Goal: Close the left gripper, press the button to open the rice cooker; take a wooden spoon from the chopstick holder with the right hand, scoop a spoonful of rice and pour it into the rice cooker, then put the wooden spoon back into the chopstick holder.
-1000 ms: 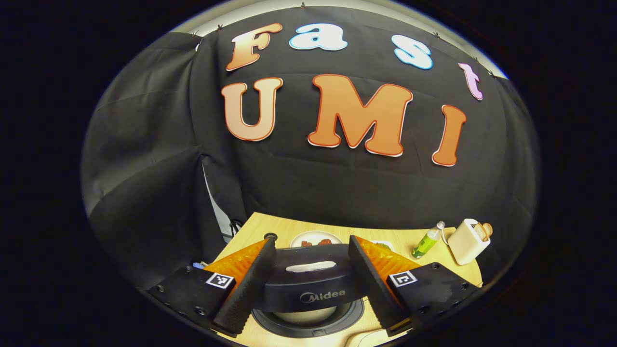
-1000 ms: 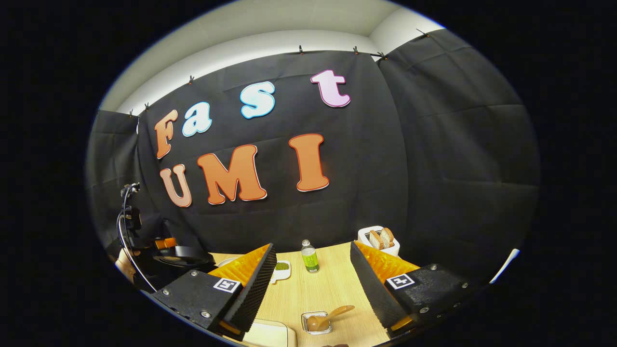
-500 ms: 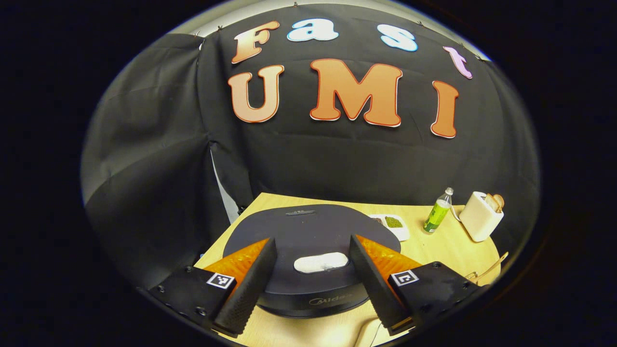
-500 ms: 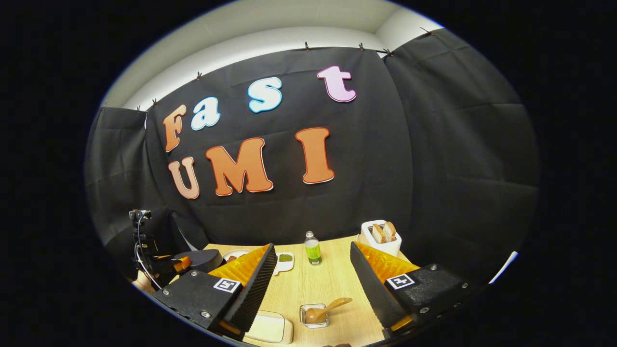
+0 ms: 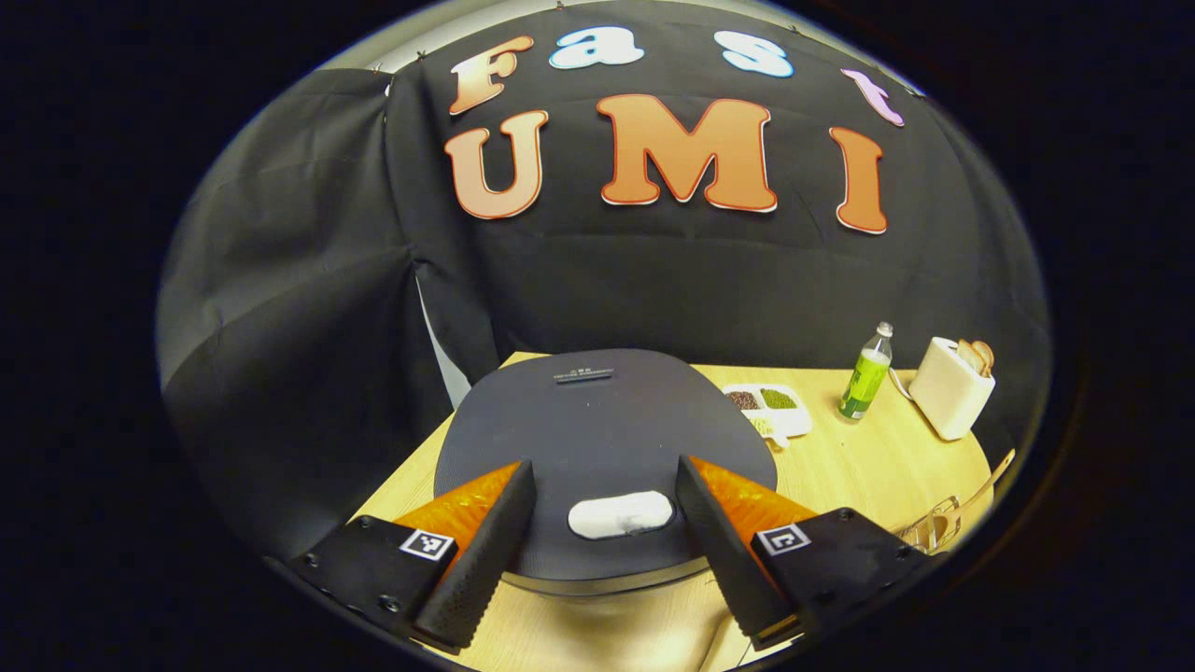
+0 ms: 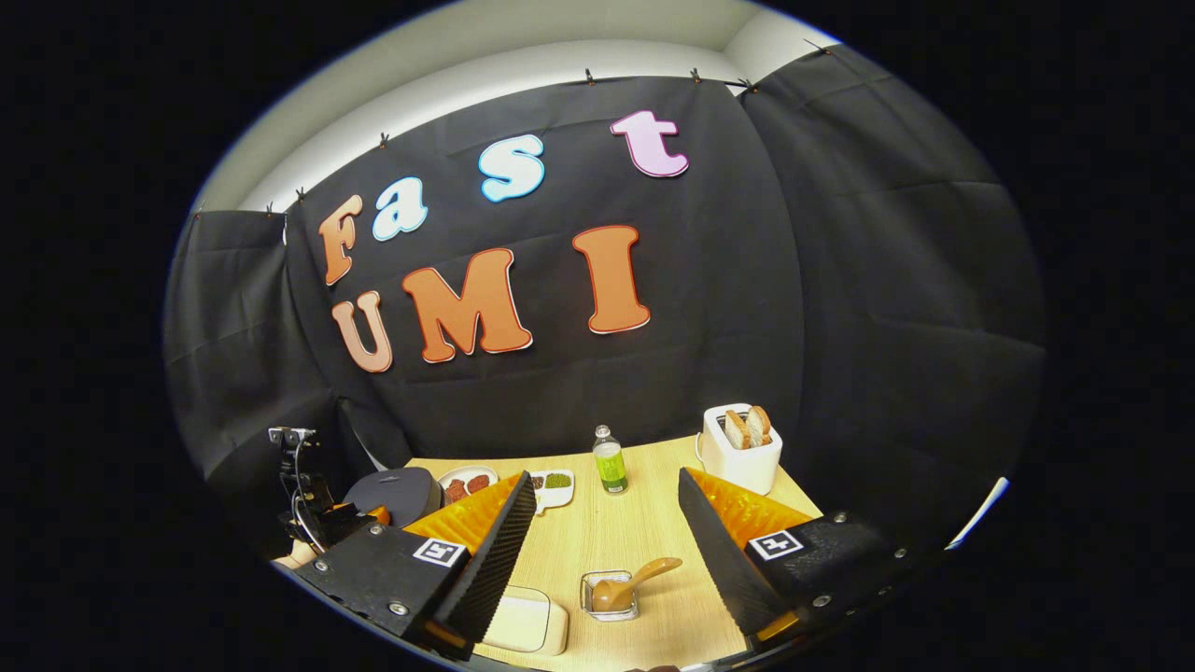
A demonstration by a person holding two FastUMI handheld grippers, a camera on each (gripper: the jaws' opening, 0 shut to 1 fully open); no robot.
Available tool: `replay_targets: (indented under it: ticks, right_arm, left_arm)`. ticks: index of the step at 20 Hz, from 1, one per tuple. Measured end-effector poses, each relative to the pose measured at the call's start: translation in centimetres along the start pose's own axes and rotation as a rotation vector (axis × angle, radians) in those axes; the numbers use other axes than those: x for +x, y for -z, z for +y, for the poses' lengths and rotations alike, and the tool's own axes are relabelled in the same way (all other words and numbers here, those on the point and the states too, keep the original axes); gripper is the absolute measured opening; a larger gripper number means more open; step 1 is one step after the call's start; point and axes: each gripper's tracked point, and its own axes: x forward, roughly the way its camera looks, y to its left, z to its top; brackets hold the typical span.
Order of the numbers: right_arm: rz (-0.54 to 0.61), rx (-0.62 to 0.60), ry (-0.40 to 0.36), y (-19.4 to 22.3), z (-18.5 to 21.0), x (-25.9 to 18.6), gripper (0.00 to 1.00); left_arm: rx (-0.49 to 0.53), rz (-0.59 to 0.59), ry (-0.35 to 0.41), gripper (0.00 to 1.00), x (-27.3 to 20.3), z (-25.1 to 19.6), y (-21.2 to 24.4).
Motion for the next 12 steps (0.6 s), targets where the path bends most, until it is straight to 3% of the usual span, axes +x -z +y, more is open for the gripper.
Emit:
replay_targets:
  ticks: [4,12]
  right_arm:
    - [0.008,0.009,0.009,0.5,-0.4,-0.3,0.95]
    - [0.013,0.009,0.032,1.4,-1.3,-0.9,0.95]
  left_arm:
    - [-0.015,0.012,-0.001,1.00,0.4,-0.2,0.3]
    - [0.008,0.014,-0.007,0.97,0.2,-0.1,0.3]
